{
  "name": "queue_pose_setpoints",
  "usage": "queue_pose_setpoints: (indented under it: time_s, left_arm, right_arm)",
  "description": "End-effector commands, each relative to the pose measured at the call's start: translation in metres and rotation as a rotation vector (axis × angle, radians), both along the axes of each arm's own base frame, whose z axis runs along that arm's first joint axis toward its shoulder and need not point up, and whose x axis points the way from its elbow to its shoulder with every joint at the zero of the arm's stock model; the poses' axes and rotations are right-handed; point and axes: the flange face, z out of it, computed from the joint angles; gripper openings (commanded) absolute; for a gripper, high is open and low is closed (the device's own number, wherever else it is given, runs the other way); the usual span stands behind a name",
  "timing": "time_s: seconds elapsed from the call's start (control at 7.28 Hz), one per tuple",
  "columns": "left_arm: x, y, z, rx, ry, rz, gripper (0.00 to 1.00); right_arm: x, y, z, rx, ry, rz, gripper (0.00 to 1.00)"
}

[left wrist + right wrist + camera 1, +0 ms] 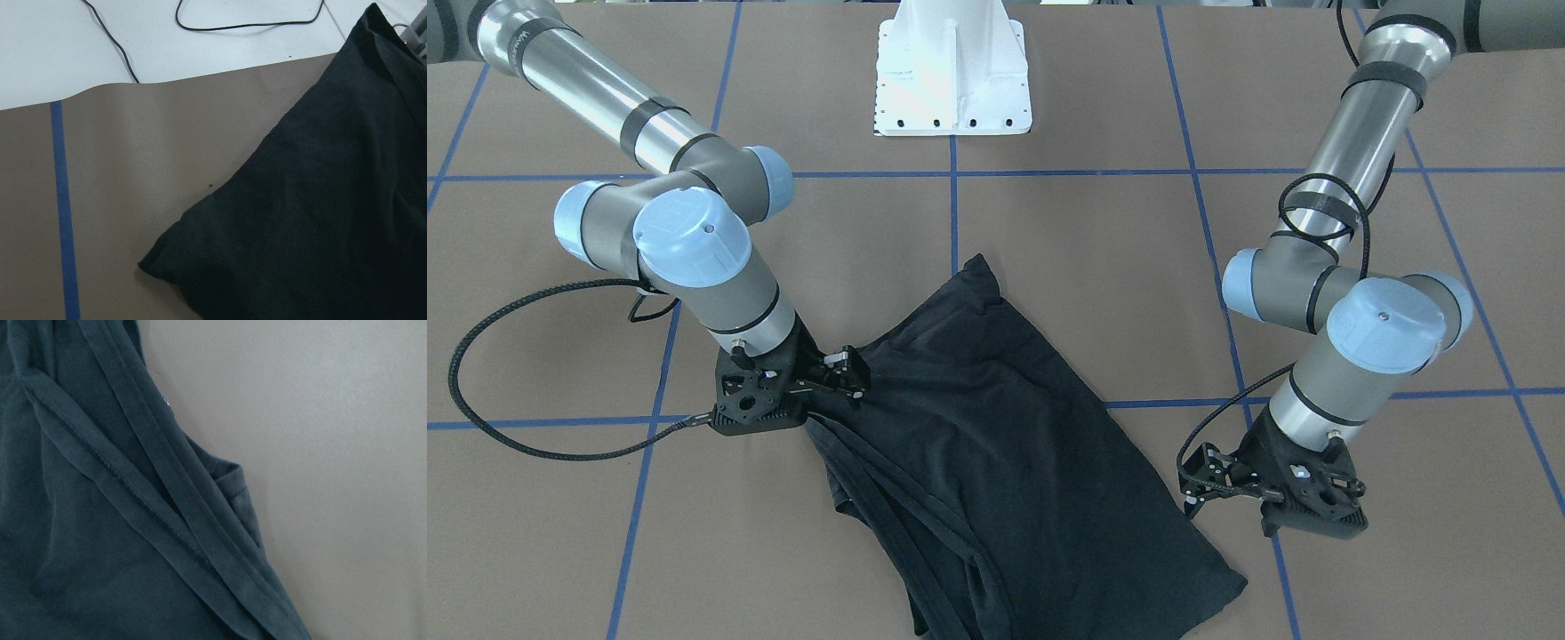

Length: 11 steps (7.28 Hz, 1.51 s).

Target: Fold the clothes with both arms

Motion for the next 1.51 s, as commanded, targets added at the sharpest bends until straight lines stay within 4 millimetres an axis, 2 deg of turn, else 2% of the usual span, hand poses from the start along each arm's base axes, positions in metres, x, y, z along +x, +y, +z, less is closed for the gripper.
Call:
queue_pose_setpoints:
  time_s: [0.0,0.14,0.27,0.41,0.69,0.82,0.96,1.37]
  left_arm:
    - [0.0,0.012,-0.002,-0.017,0.03,-0.011,1.0]
    - [-0.004,0.018,-0.008,-0.025,0.054,-0.027,1.0]
    - [-0.004,0.02,-0.015,-0.034,0.073,-0.039,1.0]
    - [-0.001,0.022,-0.016,-0.035,0.076,-0.039,1.0]
    - [-0.002,0.022,-0.017,-0.033,0.076,-0.04,1.0]
    - [-0.002,0.022,-0.017,-0.033,0.076,-0.04,1.0]
    - [-0.002,0.022,-0.017,-0.034,0.076,-0.042,1.0]
    - [-0.002,0.022,-0.014,-0.037,0.073,-0.042,1.0]
  right_arm:
    - [-0.02,-0.046,0.032,0.047,-0.034,0.026,1.0]
    - [-0.028,-0.06,0.036,0.027,-0.013,0.029,1.0]
    - [-0.031,-0.064,0.049,0.03,-0.014,0.03,0.96]
    - [-0.033,-0.066,0.062,0.035,-0.024,0.033,0.81]
    - [-0.035,-0.067,0.056,0.028,-0.032,0.04,0.41]
    - [-0.036,-0.071,0.041,0.031,-0.045,0.045,0.36]
    - [-0.04,-0.072,0.025,0.02,-0.064,0.058,0.36]
    - [-0.046,-0.067,0.027,0.021,-0.063,0.047,0.36]
